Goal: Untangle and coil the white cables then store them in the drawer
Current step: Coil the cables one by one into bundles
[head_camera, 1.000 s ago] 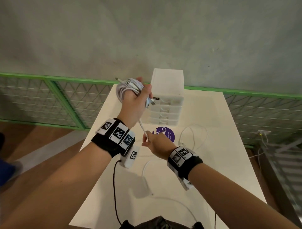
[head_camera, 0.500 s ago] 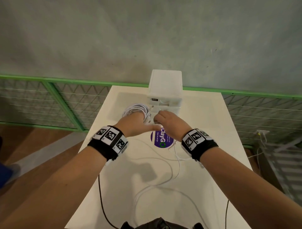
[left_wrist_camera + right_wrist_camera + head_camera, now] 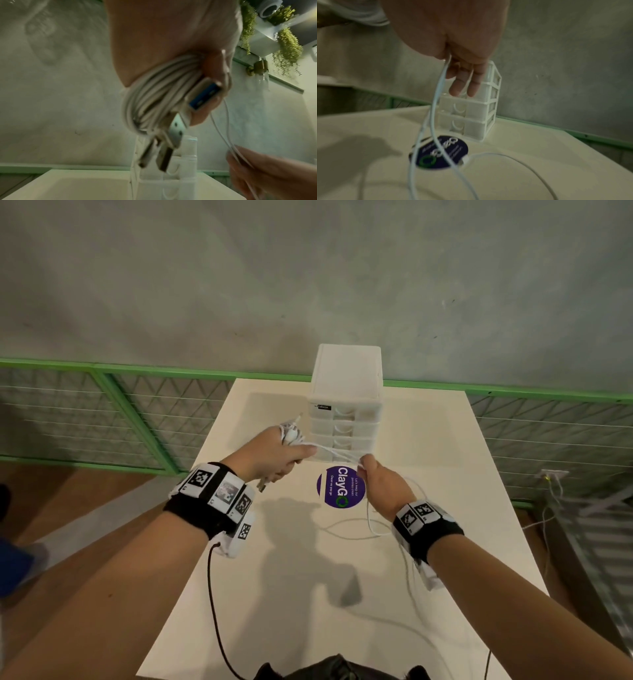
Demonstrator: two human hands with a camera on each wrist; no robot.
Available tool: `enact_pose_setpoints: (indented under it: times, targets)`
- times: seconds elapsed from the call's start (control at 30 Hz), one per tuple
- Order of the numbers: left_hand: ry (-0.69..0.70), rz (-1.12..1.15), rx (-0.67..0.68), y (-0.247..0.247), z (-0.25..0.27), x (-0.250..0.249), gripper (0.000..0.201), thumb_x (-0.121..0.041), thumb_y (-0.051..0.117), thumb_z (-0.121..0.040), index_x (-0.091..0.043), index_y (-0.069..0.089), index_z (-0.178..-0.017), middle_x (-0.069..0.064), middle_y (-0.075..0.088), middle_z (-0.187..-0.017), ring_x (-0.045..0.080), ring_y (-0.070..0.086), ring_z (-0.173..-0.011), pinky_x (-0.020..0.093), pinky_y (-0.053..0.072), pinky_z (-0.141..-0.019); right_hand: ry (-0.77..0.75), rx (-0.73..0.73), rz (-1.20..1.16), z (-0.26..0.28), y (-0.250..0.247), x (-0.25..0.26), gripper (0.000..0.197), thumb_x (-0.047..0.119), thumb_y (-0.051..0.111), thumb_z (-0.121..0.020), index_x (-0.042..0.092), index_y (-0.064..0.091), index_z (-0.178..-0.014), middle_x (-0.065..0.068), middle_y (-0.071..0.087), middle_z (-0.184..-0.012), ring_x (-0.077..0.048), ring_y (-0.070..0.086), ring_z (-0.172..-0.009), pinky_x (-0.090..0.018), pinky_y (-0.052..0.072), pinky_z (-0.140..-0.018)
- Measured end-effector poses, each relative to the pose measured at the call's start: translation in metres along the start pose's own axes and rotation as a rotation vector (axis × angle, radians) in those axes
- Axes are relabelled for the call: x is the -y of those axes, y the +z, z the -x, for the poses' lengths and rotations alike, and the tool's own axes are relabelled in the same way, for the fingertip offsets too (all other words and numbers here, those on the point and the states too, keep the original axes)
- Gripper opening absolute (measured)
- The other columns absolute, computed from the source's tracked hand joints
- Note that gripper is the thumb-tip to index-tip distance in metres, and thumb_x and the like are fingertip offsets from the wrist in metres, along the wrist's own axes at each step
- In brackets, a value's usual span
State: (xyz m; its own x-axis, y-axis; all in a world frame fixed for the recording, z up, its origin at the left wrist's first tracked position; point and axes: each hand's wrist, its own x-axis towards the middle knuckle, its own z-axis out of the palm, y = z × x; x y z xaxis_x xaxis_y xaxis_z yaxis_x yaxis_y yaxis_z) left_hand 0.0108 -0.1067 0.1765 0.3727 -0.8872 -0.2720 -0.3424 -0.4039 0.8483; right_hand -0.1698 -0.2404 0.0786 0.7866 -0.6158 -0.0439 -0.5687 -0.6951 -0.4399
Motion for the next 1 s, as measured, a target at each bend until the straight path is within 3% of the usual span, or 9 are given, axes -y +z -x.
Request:
enact_pose_setpoints:
  times: [0.17, 0.27, 0.37, 0.47, 0.53, 0.67, 0.73, 0.83, 1.0]
  targets:
    - [-0.056, -0.235, 0.318, 0.022, 0.014, 0.009, 0.033, -0.04, 0.067, -0.084, -0.014, 0.048, -0.076, -0.001, 0.043, -0.041, 0.015, 0.036, -0.032, 0.021, 0.032, -0.037, 0.117, -0.22, -0.017, -0.021, -0.044, 0.006, 0.019, -0.001, 0.03, -0.091, 0.006, 0.037, -0.108, -0.015, 0.059, -0.09, -0.027, 0.046, -0.062, -0.033, 0.03, -0.058]
    - [-0.088, -0.186, 0.407, 0.031, 0.021, 0.011, 0.025, -0.026, 0.069, -0.084, -0.014, 0.048, -0.09, -0.003, 0.045, -0.042, 0.013, 0.035, -0.034, 0.02, 0.03, -0.039, 0.054, -0.291, 0.009, -0.035, -0.061, 0.013, 0.03, -0.009, 0.032, -0.083, 0.005, 0.04, -0.108, -0.011, 0.059, -0.091, -0.028, 0.049, -0.065, -0.033, 0.033, -0.058]
    - [-0.024, 0.029, 0.448, 0.027, 0.025, 0.001, 0.028, -0.025, 0.057, -0.091, -0.009, 0.047, -0.071, -0.001, 0.035, -0.036, 0.014, 0.028, -0.029, 0.018, 0.029, -0.038, 0.024, -0.288, 0.049, -0.042, -0.062, 0.016, 0.026, -0.005, 0.034, -0.086, 0.004, 0.044, -0.108, -0.017, 0.061, -0.099, -0.033, 0.055, -0.079, -0.035, 0.04, -0.064]
    - [0.086, 0.249, 0.434, 0.022, 0.027, -0.014, 0.036, -0.035, 0.048, -0.088, -0.009, 0.046, -0.063, -0.001, 0.028, -0.034, 0.011, 0.021, -0.029, 0.015, 0.026, -0.039, -0.027, -0.209, 0.061, -0.037, -0.047, 0.02, 0.018, 0.003, 0.034, -0.091, 0.005, 0.044, -0.106, -0.017, 0.062, -0.102, -0.033, 0.057, -0.084, -0.038, 0.046, -0.069]
    - [0.162, 0.398, 0.444, 0.02, 0.026, -0.02, 0.039, -0.037, 0.042, -0.09, -0.01, 0.049, -0.063, -0.002, 0.029, -0.034, 0.01, 0.021, -0.027, 0.015, 0.024, -0.038, -0.067, -0.16, 0.009, -0.032, -0.033, 0.028, 0.017, -0.003, 0.035, -0.089, 0.007, 0.041, -0.102, -0.016, 0.063, -0.1, -0.032, 0.057, -0.08, -0.035, 0.042, -0.064]
    - [0.265, 0.656, 0.421, 0.009, 0.021, -0.021, 0.046, -0.045, 0.037, -0.091, -0.014, 0.055, -0.063, -0.007, 0.034, -0.035, 0.01, 0.027, -0.027, 0.025, 0.023, -0.038, -0.048, 0.009, -0.005, -0.023, -0.008, 0.041, 0.025, -0.006, 0.038, -0.087, 0.004, 0.038, -0.11, -0.016, 0.063, -0.099, -0.035, 0.061, -0.086, -0.037, 0.044, -0.066]
    - [0.279, 0.776, 0.358, 0.004, 0.018, -0.021, 0.049, -0.05, 0.035, -0.091, -0.013, 0.054, -0.065, -0.008, 0.033, -0.033, 0.009, 0.028, -0.026, 0.023, 0.025, -0.039, -0.023, 0.099, -0.044, -0.015, -0.003, 0.042, 0.022, -0.002, 0.04, -0.089, 0.005, 0.039, -0.11, -0.011, 0.062, -0.097, -0.033, 0.06, -0.086, -0.032, 0.039, -0.065]
    - [0.284, 0.869, 0.23, 0.002, 0.015, -0.021, 0.059, -0.049, 0.022, -0.096, -0.009, 0.055, -0.067, -0.007, 0.03, -0.03, 0.008, 0.026, -0.024, 0.02, 0.029, -0.039, -0.058, 0.194, -0.082, -0.005, 0.004, 0.046, 0.019, -0.002, 0.039, -0.09, 0.007, 0.038, -0.107, -0.001, 0.054, -0.077, -0.026, 0.052, -0.071, -0.028, 0.035, -0.061]
    - [0.318, 1.045, 0.06, -0.004, 0.008, -0.019, 0.066, -0.057, 0.015, -0.095, -0.011, 0.056, -0.072, -0.007, 0.032, -0.033, 0.007, 0.028, -0.027, 0.023, 0.022, -0.041, -0.11, 0.309, -0.082, 0.009, 0.021, 0.05, 0.017, 0.005, 0.034, -0.097, 0.011, 0.04, -0.111, -0.002, 0.053, -0.086, -0.018, 0.053, -0.07, -0.031, 0.043, -0.068]
